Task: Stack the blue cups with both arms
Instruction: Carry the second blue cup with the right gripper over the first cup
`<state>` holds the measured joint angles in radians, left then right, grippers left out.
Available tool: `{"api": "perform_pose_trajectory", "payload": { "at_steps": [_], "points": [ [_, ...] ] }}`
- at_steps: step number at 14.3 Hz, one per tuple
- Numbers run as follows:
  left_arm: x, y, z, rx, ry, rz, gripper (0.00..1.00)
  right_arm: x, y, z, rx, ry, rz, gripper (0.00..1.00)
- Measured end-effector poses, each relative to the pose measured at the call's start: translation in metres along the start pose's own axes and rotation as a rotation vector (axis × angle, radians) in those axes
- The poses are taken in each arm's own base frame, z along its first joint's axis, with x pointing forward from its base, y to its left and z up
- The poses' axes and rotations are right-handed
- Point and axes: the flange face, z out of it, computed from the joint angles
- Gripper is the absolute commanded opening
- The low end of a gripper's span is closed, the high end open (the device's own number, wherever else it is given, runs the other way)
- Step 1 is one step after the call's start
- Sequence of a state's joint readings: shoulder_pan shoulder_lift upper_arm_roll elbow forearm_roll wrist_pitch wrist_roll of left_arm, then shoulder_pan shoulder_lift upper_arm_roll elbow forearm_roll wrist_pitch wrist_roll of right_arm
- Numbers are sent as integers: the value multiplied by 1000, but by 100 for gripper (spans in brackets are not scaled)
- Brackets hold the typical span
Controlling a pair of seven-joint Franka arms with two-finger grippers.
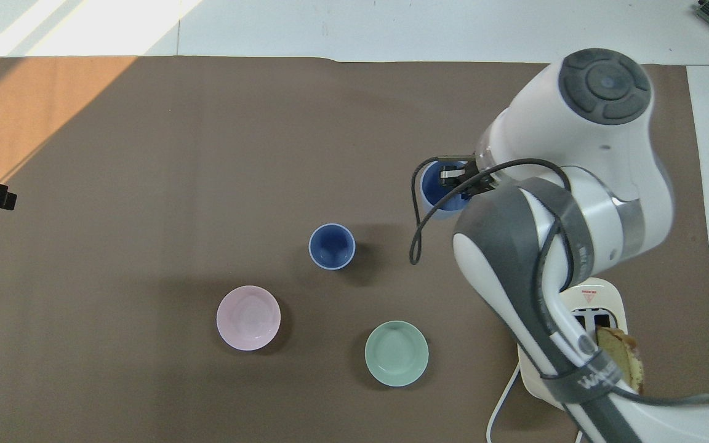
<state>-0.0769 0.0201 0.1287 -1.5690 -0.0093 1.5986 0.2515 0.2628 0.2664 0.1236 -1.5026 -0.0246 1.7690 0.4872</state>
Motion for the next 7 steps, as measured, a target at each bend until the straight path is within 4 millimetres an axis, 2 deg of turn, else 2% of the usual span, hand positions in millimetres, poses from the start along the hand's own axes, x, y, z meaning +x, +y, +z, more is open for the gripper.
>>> {"api": "perform_pose_trajectory", "payload": {
  "at_steps": [2, 7],
  "points": [
    [0, 0, 0, -1, -2, 0, 100, -13, -41, -11, 13, 15, -4, 0],
    [0, 0, 0, -1, -3, -43, 100, -53, -112, -28, 53, 41, -14, 0]
  ]
}}
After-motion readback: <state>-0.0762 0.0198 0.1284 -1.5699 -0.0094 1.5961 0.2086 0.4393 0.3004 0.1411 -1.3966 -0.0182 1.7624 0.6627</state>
